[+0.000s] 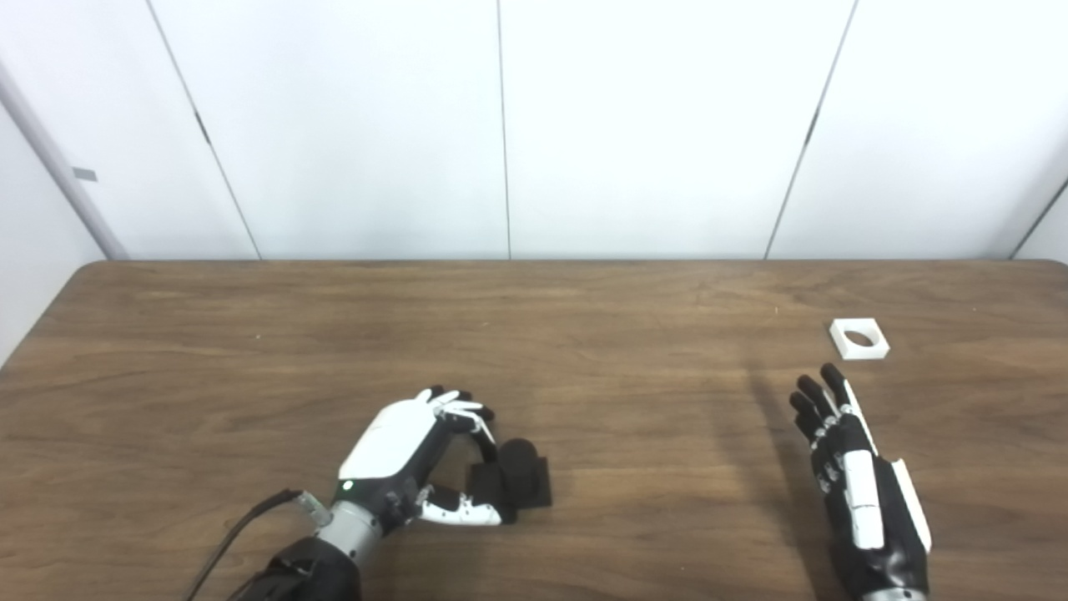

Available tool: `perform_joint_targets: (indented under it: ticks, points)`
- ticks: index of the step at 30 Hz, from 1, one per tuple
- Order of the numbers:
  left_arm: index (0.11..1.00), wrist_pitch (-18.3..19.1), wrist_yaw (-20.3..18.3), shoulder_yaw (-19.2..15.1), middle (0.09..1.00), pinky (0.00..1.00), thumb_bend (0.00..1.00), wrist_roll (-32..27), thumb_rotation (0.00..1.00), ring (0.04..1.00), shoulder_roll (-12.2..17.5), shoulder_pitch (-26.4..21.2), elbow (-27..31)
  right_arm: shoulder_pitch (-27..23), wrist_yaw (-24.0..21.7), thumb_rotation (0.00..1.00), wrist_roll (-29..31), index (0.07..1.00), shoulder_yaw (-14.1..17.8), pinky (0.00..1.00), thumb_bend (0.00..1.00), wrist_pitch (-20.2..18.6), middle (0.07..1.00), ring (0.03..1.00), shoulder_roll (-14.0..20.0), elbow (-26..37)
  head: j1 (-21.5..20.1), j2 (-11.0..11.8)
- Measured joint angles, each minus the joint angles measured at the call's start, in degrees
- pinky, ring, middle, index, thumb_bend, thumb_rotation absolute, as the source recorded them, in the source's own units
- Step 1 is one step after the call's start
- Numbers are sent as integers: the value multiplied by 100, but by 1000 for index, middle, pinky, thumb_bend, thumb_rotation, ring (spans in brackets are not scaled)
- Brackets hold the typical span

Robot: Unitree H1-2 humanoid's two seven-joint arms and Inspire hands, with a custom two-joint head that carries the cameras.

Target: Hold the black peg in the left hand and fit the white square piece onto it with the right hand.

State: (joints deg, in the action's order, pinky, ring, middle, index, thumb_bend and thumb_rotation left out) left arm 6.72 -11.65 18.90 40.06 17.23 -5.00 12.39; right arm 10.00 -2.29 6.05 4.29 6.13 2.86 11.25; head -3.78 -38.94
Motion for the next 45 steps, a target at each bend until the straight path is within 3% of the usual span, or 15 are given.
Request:
perform_joint_targets:
  ticks: [10, 16, 28, 32, 37, 39, 45]
  points:
    - [485, 103, -64, 263, 814, 1000, 521, 317, 50, 923, -245, 165, 195, 4, 112, 930, 1, 961, -104, 973, 572, -350, 928, 940, -64, 87, -132, -176]
    - [485, 91, -10, 359, 809, 1000, 521, 368, 50, 912, -318, 173, 174, 5, 215, 909, -34, 929, -165, 914, 577, -418, 919, 919, -84, 108, -220, -246]
    - [486, -15, 66, 428, 814, 1000, 521, 368, 49, 914, -392, 167, 62, -10, 428, 800, -248, 873, -197, 903, 467, -568, 894, 906, -87, 178, -387, -334]
    - [486, -26, 61, 422, 814, 1000, 521, 339, 49, 910, -391, 167, 54, -16, 438, 733, -245, 846, -153, 896, 506, -764, 891, 903, -71, 315, -492, -360]
    - [485, -45, 20, 389, 812, 1000, 521, 254, 48, 909, -377, 164, 37, -66, 472, 564, -287, 803, 11, 864, 526, -1038, 868, 877, -32, 541, -677, -369]
    - [485, -86, 17, 364, 808, 1000, 521, 215, 48, 906, -356, 155, 7, -86, 523, 464, -348, 781, 91, 806, 575, -1200, 844, 845, -18, 661, -825, -378]
    - [485, -217, 9, 315, 805, 1000, 521, 106, 48, 902, -257, 123, -60, -402, 694, 328, -1310, 705, 176, 835, 653, -1686, 820, 856, 298, 888, -1142, -413]
